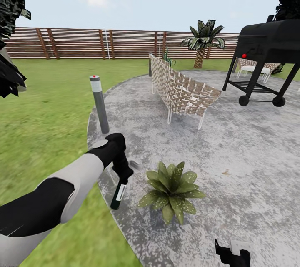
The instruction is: Pick up the pesticide atomizer in the garden and spray insectifuge to fully cover both potted plants in the garden.
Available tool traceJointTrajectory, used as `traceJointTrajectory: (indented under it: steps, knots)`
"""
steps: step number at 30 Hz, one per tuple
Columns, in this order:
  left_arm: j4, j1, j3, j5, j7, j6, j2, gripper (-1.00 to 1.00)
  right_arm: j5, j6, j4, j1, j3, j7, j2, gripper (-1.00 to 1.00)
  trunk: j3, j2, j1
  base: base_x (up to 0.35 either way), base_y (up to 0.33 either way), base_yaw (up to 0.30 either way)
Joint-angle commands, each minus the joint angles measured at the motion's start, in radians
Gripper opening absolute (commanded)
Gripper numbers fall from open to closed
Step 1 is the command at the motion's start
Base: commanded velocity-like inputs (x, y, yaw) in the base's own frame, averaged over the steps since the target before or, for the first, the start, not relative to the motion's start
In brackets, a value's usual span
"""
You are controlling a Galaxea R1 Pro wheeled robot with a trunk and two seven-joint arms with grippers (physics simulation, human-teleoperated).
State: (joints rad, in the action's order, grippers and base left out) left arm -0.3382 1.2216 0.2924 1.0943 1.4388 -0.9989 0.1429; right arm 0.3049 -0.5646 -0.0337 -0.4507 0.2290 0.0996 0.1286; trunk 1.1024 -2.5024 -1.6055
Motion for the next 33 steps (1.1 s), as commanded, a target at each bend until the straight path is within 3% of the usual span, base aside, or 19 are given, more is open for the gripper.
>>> traceJointTrajectory:
  steps: [1,5,14,21,33]
  knots:
    - [-0.001,0.004,0.005,0.012,0.028,-0.009,0.002,-1.0,0.004,-0.001,0.0,0.0,0.009,0.006,0.0,1.0,0.001,0.0,0.0,0.001,0.001,0.0]
    - [0.004,0.004,0.029,0.025,0.051,-0.009,0.001,-1.0,0.004,-0.001,0.0,0.0,0.009,0.006,0.0,1.0,0.0,0.0,0.0,0.0,0.0,-0.069]
    - [0.011,-0.005,0.036,0.028,0.052,-0.009,-0.003,-1.0,0.004,-0.001,0.0,0.0,0.009,0.006,0.0,1.0,-0.005,0.0,0.0,0.0,0.011,-0.227]
    - [0.012,-0.009,0.035,0.029,0.052,-0.009,-0.002,-1.0,0.004,-0.001,0.0,0.0,0.009,0.006,0.0,1.0,-0.009,0.0,0.0,0.061,0.255,-0.218]
    - [0.015,-0.014,0.062,0.062,0.052,-0.007,-0.012,-1.0,0.004,-0.001,0.0,0.0,0.009,0.006,0.0,1.0,-0.009,0.0,0.0,0.031,0.041,-0.009]
